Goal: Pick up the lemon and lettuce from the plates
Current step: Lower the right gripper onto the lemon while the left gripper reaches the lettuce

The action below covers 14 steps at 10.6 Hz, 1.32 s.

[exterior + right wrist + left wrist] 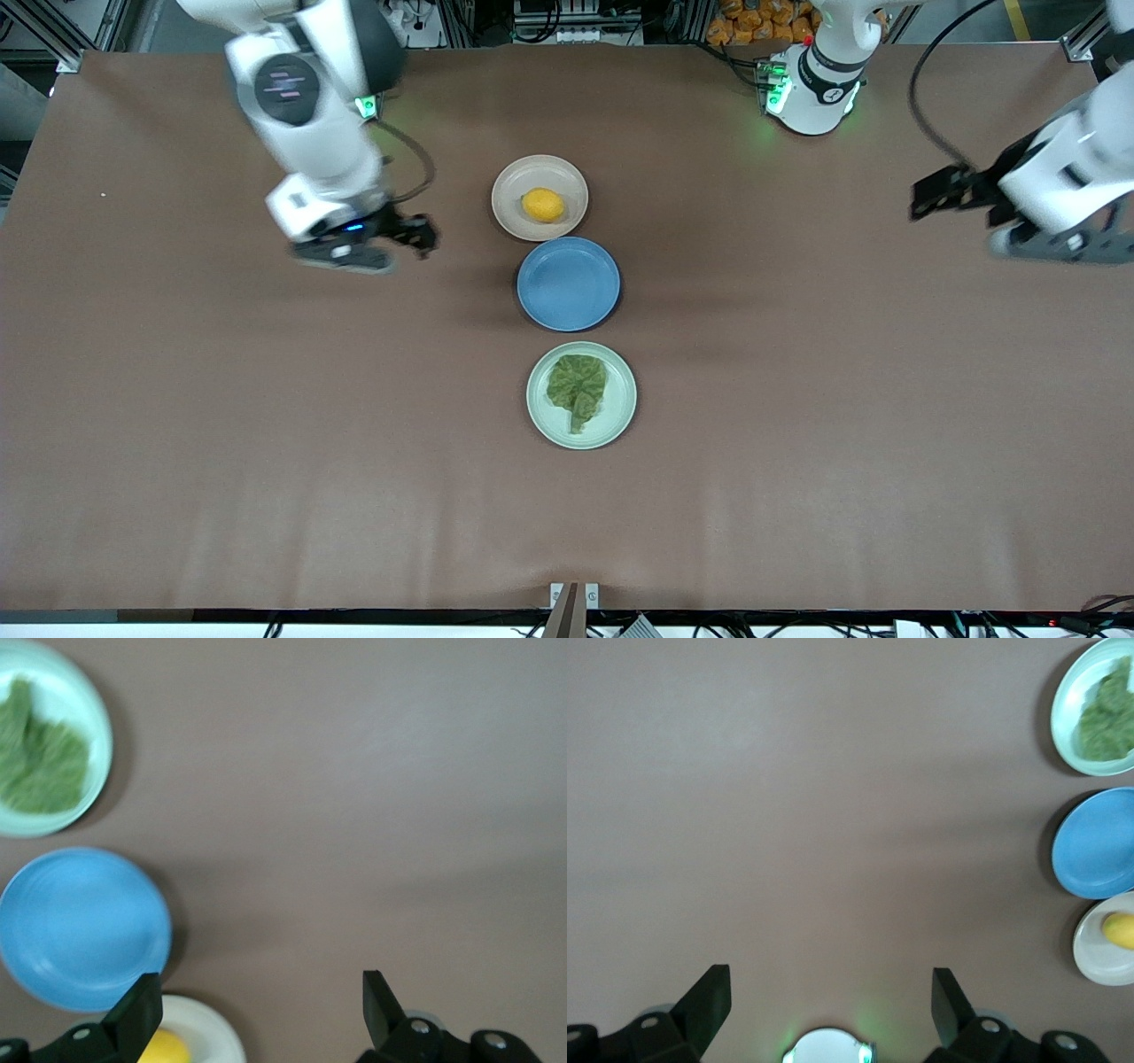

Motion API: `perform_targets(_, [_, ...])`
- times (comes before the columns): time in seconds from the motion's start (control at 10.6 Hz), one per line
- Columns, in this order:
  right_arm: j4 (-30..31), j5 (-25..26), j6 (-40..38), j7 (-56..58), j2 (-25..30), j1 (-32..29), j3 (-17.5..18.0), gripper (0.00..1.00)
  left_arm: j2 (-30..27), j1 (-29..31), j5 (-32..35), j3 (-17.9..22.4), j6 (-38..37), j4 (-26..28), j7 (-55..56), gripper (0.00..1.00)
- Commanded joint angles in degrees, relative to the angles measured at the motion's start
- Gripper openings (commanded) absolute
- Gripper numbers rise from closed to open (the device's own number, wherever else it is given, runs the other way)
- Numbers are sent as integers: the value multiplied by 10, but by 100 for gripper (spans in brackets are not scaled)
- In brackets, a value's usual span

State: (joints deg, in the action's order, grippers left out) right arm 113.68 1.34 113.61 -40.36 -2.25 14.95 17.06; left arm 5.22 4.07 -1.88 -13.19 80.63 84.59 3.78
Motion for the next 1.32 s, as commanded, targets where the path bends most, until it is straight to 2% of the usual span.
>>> perform_targets(0.0, [3, 10, 42, -103, -52, 51, 66, 100, 67, -39, -19, -25, 69, -21, 38, 100])
perform_targets(0.09, [3, 15, 50, -126, -66, 68, 82, 100, 97, -64, -19, -25, 103, -22, 59, 100])
perform_targets(0.28, [3, 84, 68, -216, -113, 107, 109, 100, 145, -103, -15, -25, 180, -22, 128, 100])
perform_targets(0.66, [4, 166, 102, -283, -188, 162, 109, 100, 212, -140, -16, -26, 286, -21, 142, 100])
perform_targets(0.76, [4, 184, 109, -299, -201, 170, 109, 100, 231, -162, -18, -25, 319, -21, 148, 100])
perform_targets(0.94, [5, 208, 115, -320, -220, 184, 110, 100, 272, -165, -19, -25, 394, -22, 169, 100])
perform_targets(1.23, [15, 257, 127, -357, -247, 208, 110, 100, 314, -196, -19, -25, 465, -22, 203, 100])
